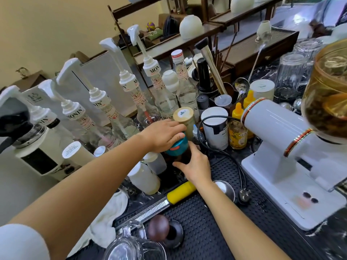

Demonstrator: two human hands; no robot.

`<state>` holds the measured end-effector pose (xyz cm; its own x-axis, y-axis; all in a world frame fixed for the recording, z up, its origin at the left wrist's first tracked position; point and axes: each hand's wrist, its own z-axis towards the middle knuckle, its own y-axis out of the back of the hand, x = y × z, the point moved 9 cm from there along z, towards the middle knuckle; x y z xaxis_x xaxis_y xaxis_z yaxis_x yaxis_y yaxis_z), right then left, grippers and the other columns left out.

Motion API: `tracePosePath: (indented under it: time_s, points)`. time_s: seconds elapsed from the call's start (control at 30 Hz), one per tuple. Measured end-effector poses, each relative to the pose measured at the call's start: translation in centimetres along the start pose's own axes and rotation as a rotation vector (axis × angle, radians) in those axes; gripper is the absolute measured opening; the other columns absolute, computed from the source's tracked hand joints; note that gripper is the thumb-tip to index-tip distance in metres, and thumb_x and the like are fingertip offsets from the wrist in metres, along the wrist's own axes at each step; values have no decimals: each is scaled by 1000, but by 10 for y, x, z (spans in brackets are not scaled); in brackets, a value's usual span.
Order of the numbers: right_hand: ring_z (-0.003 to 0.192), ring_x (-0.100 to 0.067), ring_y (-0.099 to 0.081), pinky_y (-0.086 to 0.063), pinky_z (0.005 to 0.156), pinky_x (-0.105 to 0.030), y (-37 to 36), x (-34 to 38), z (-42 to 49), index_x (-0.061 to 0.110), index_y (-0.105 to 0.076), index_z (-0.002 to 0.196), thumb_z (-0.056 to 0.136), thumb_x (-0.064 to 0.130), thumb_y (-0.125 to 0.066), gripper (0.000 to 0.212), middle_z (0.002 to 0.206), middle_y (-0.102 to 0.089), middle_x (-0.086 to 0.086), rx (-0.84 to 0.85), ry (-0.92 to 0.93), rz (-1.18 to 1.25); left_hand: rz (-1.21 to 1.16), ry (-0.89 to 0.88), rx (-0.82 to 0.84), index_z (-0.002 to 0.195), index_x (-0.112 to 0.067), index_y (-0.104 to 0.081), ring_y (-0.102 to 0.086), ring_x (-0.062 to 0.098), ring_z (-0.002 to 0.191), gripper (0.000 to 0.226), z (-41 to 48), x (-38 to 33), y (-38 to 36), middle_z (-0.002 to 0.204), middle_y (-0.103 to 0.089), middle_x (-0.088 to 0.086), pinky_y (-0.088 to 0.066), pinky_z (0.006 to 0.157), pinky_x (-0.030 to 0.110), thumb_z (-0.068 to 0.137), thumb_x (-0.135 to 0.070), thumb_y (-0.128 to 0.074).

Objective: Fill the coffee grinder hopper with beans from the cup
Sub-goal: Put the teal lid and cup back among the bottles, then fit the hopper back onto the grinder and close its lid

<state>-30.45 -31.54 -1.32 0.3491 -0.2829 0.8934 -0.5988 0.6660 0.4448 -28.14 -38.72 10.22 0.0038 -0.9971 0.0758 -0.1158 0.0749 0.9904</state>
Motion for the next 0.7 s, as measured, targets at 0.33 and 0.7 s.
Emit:
tracePosePath:
  time_s: [0.33, 0.7]
  points:
    - [122, -32, -48, -48, 91, -43, -1, -1, 4, 25, -28, 142, 66, 42, -80, 93, 136, -52, -8, 126, -59, -78, 372, 38, -33, 107, -15, -53, -53, 29, 86, 39, -2, -12, 16, 99, -59, 9, -39, 69, 38, 99, -44, -29]
    - [98, -20, -62, -50, 79, -34, 82, 18, -64, 22, -61, 110, 75, 39, -72, 40, 107, -68, -1, 159, -14, -168, 155, -93, -417, 81, -7, -55, -53, 33, 63, 21, -26, -139, 72, 75, -56, 14, -42, 53, 40, 89, -25, -51]
